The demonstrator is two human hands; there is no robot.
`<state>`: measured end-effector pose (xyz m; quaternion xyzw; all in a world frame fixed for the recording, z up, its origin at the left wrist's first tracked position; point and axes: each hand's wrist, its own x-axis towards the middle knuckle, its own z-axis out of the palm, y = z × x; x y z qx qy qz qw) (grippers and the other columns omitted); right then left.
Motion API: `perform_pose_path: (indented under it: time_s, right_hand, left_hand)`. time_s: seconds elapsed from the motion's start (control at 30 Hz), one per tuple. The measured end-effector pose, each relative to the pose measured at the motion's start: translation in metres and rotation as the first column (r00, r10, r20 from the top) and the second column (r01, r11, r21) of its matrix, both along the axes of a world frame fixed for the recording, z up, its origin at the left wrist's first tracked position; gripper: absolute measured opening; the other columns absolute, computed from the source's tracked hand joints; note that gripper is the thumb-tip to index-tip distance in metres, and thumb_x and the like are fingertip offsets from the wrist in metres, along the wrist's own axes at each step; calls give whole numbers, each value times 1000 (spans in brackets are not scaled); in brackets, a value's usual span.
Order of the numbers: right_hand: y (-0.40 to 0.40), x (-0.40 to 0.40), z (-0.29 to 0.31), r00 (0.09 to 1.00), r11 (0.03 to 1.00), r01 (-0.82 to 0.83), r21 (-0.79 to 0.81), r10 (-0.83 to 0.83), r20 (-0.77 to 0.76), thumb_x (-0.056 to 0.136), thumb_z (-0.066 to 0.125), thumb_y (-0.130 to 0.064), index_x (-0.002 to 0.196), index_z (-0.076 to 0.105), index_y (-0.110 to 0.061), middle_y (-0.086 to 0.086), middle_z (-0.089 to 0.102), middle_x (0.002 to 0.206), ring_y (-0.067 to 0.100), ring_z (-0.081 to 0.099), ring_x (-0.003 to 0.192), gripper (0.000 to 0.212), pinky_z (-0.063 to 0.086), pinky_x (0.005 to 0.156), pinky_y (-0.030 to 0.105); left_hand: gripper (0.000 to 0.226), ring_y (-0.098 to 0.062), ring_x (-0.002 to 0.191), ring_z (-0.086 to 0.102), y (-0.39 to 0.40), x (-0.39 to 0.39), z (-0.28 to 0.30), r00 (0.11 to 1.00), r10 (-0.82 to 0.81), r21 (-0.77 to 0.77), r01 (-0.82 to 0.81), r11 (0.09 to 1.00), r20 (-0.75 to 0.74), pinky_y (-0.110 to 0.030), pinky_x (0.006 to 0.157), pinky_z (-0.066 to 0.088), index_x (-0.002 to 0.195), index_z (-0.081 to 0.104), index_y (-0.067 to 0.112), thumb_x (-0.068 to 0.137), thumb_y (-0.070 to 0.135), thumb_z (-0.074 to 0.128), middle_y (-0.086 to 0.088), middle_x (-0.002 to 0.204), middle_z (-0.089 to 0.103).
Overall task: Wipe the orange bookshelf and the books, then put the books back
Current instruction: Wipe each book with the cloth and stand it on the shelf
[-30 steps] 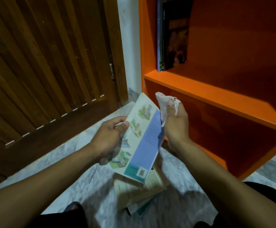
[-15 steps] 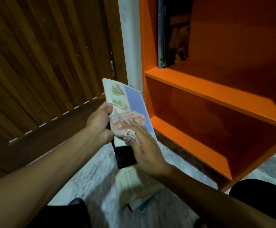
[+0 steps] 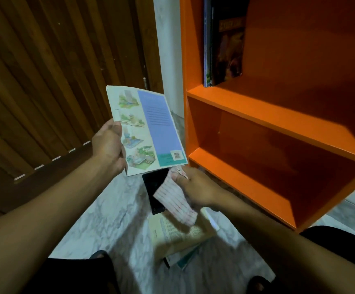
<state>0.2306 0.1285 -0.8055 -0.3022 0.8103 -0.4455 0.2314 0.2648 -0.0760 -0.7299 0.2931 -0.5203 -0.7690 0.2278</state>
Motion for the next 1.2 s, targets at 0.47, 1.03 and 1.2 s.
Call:
perform_pose_path:
  time_s: [0.47, 1.03, 1.2]
  right_hand:
    - [9, -23, 10, 643, 747, 562, -357, -123, 756, 94, 68, -27, 123, 62, -7, 19, 72, 117, 40, 69, 107, 36, 50, 95, 65]
    - [-8, 27, -8, 786, 945, 247, -217, -326, -525, 94, 64, -15, 130, 49, -30, -6, 69, 108, 14, 63, 95, 42, 50, 74, 31]
    - [-8, 27, -6, 897, 915, 197, -353, -314, -312, 98, 57, -19, 127, 57, -30, -10, 69, 118, 7, 64, 104, 31, 53, 84, 30]
  left_hand:
    - [25, -27, 97, 74, -2, 3, -17, 940, -155, -208, 224, 952, 304, -45, 75, 60, 121, 61, 18, 105, 27, 45, -8, 118, 72]
    - [38, -21, 77, 67, 64, -4, -18, 950, -204, -237, 260, 936, 237, -31, 53, 58, 137, 40, 15, 102, 23, 54, -5, 102, 60]
    - [35, -31, 93, 69, 50, -5, -22, 979, -104, -332, 160, 930, 178, -40, 67, 61, 132, 50, 15, 100, 2, 47, -12, 119, 66]
